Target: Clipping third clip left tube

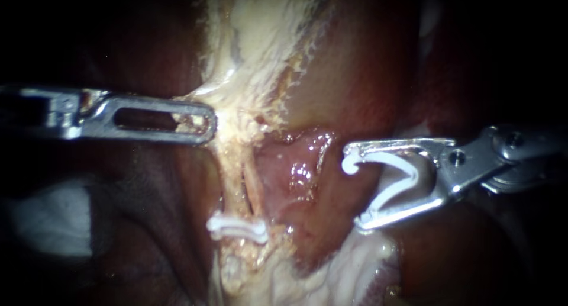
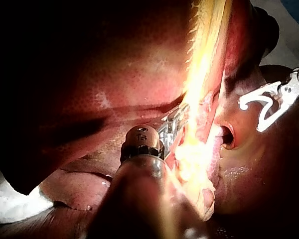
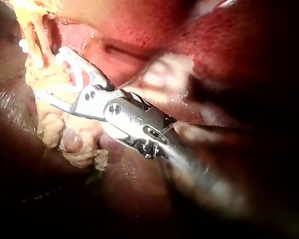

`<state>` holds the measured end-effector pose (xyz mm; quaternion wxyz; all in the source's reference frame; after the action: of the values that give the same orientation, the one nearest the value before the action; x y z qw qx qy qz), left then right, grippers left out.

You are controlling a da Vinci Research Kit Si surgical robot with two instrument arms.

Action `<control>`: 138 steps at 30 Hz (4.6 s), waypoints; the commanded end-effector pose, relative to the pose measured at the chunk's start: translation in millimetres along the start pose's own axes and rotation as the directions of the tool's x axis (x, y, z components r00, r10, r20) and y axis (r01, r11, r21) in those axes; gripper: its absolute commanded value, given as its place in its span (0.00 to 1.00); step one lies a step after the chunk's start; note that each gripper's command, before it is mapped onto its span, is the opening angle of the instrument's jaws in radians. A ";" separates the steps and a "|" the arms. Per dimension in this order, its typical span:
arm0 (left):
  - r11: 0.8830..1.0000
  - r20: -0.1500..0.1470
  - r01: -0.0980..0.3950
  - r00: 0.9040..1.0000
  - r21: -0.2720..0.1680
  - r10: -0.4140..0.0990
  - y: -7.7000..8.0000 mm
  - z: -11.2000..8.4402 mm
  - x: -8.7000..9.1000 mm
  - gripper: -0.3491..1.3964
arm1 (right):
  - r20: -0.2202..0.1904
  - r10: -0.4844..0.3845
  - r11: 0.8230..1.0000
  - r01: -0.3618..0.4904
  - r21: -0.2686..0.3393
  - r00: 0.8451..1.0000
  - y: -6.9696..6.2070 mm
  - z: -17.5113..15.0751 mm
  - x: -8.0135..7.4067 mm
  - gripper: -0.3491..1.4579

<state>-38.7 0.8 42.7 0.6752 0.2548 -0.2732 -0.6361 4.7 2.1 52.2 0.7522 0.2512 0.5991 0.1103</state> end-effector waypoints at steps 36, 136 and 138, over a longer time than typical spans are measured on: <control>1.000 0.006 0.006 1.000 -0.007 -0.006 -1.3 -0.3 0.6 0.00 | 0.054 0.212 0.975 -0.215 0.049 0.976 0.2 10.5 -3.3 0.52; 1.000 0.011 0.011 1.000 -0.002 -0.011 -2.2 -0.3 1.3 0.00 | -0.084 0.326 0.936 -0.309 0.166 0.942 6.1 16.3 -0.1 0.48; 1.000 0.011 0.011 1.000 -0.002 -0.011 -2.2 -0.3 1.3 0.00 | -0.084 0.326 0.936 -0.309 0.166 0.942 6.1 16.3 -0.1 0.48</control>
<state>-40.0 -0.7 41.0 0.6705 0.2520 -0.2748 -0.6414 21.1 3.3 58.0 0.6685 0.3958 0.5969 0.2000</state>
